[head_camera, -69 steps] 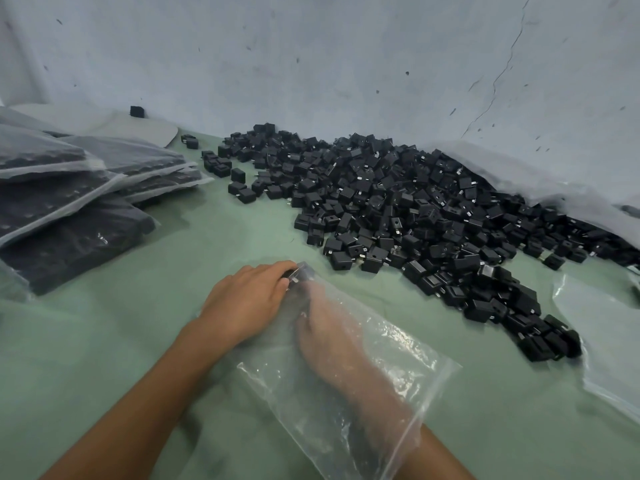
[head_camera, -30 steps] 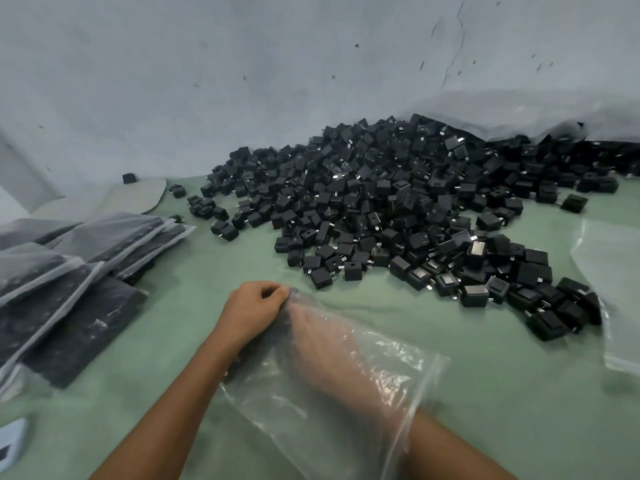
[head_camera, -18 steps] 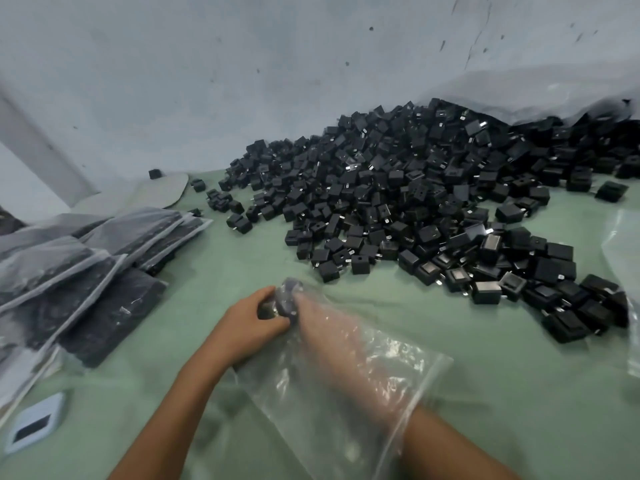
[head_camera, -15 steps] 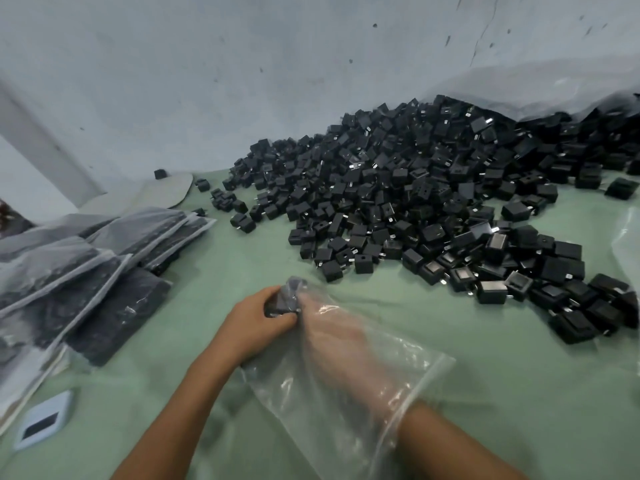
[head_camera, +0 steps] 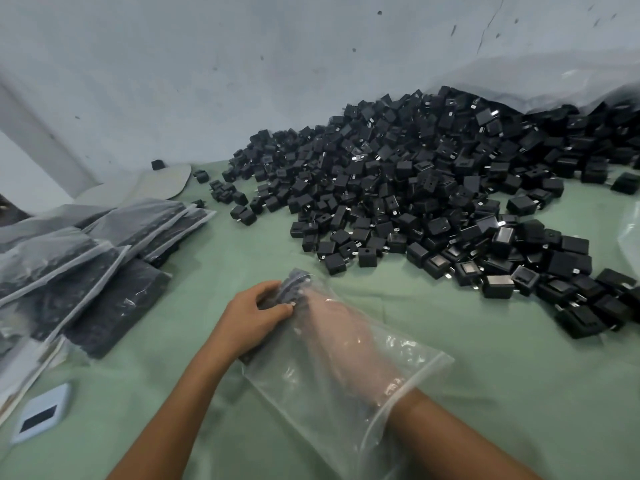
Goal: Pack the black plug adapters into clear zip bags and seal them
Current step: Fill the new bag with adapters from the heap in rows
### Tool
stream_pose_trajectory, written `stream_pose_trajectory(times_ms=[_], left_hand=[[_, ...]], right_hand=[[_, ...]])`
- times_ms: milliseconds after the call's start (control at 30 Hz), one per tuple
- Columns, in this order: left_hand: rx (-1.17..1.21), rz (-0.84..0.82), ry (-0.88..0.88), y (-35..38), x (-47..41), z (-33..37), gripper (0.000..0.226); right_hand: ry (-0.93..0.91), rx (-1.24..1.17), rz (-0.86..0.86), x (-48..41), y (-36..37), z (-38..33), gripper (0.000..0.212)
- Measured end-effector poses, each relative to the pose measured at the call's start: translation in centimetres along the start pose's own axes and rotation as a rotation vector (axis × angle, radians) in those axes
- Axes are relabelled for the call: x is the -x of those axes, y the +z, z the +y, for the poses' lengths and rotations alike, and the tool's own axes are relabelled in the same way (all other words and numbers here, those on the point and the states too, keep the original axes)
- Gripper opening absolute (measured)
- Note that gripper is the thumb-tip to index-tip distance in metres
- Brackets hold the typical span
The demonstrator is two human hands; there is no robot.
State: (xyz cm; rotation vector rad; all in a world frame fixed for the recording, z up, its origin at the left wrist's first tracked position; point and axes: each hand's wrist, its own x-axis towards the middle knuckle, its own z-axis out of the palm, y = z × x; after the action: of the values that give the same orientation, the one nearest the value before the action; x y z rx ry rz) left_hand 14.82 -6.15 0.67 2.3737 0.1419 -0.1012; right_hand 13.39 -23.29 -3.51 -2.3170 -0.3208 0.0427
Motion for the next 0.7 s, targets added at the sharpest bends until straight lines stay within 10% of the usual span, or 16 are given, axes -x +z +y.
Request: stream_pose_trajectory(times_ms=[267, 700], left_hand=[[0.05, -0.033, 0.027, -0.2, -0.7, 0.2, 0.041], [-0.154, 0.256, 0.069, 1.9, -2.1, 0.8, 0.034]], right_hand=[[-0.288, 0.326, 0.178, 0.5, 1.4, 0.7, 0.034], [-0.187, 0.278, 0.064, -2.1, 3.2, 1.3, 0.047]])
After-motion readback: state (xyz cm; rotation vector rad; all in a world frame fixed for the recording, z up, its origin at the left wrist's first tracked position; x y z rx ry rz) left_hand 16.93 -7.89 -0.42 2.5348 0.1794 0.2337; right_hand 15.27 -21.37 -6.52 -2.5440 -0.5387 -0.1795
